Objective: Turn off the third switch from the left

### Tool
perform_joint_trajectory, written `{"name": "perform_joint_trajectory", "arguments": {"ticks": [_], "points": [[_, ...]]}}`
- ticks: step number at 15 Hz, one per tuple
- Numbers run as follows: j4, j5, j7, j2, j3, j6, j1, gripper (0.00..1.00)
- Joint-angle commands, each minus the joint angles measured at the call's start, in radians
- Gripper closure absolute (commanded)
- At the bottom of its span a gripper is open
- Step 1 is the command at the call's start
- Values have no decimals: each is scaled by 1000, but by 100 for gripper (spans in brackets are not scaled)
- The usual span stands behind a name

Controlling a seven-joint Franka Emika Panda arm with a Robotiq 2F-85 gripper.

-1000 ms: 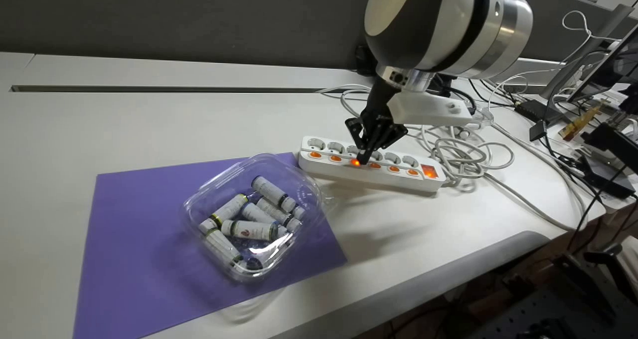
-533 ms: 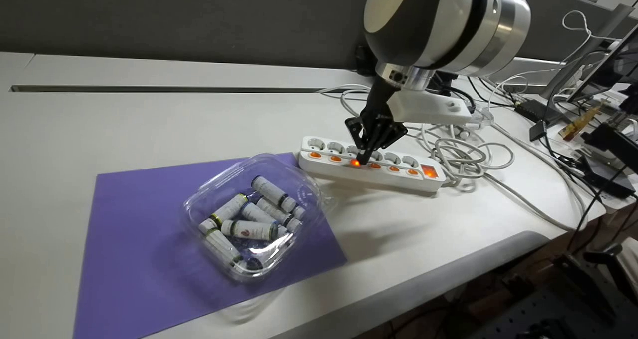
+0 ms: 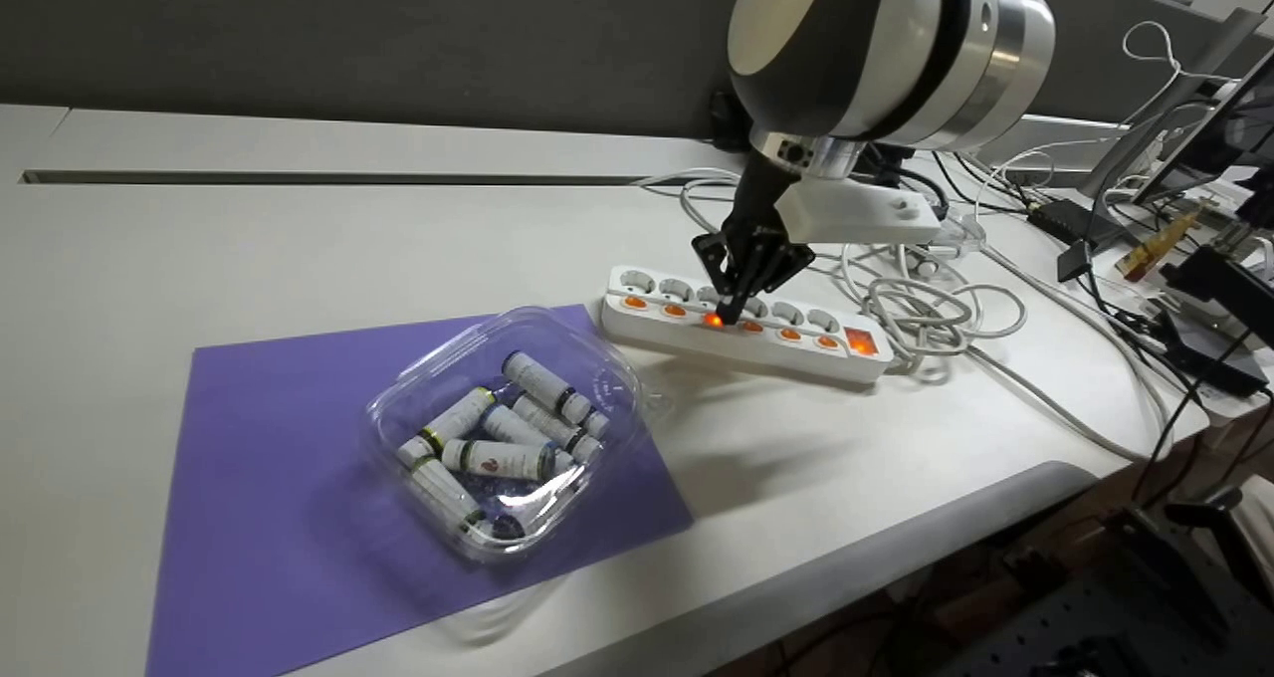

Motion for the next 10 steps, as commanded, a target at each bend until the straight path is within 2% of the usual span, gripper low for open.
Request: {"name": "perform_joint_trajectory", "arguments": {"ticks": [1,5,10], "points": [[31,-74,79,127,-84,109,54,100],[38,-174,171,174,-204,196,155,100],[68,-61,137,133,-98,38,68,100]]}}
